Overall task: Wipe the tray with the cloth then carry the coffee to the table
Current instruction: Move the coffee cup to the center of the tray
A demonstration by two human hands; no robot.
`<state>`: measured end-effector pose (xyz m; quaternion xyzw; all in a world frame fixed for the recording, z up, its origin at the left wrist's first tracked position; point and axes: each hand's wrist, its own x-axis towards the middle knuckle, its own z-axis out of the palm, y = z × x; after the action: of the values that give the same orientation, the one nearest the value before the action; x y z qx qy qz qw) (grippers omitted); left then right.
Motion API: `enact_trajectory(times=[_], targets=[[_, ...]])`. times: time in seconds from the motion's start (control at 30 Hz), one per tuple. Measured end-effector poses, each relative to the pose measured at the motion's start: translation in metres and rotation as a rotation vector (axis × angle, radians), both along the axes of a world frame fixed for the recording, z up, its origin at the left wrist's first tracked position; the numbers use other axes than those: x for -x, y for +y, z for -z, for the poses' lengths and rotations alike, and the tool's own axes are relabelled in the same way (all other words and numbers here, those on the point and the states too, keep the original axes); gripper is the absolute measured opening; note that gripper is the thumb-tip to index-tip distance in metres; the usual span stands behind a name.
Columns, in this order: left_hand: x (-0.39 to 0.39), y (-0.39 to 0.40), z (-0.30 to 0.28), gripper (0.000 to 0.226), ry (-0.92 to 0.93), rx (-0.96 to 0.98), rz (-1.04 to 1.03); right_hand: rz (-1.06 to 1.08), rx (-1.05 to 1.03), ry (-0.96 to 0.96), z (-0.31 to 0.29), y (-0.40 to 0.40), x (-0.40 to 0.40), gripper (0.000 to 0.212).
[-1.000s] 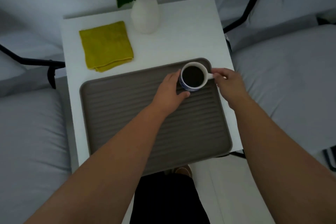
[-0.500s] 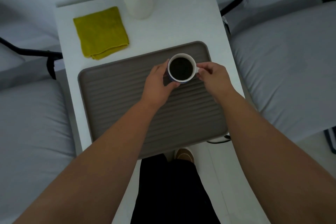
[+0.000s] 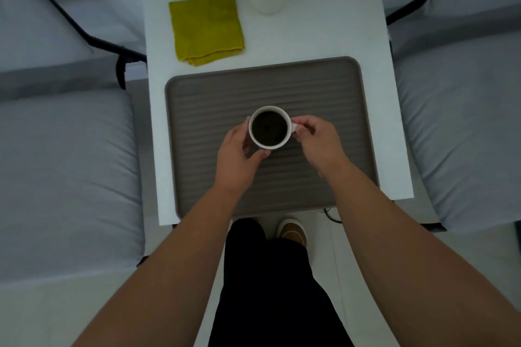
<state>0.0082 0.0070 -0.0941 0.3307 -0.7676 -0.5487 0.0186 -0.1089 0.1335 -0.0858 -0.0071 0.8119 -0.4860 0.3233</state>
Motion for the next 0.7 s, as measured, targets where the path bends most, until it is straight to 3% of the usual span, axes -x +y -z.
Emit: enact_trajectory(times=[0.43, 0.57, 0.7], targets=[[-0.029, 0.010, 0.007, 0.076, -0.020, -0.055, -0.024, -0.033, -0.029, -0.017, 0.007, 0.012, -0.028, 0.021], [-0.033, 0.002, 0.005, 0.081, -0.068, 0.022, 0.033, -0.062, -0.044, 0.028, 0.009, 0.021, -0.026, 0.025], [-0.052, -0.022, -0.001, 0.085, -0.158, 0.088, -0.107, 0.113, -0.150, 0.163, 0.003, 0.042, -0.001, 0.032]])
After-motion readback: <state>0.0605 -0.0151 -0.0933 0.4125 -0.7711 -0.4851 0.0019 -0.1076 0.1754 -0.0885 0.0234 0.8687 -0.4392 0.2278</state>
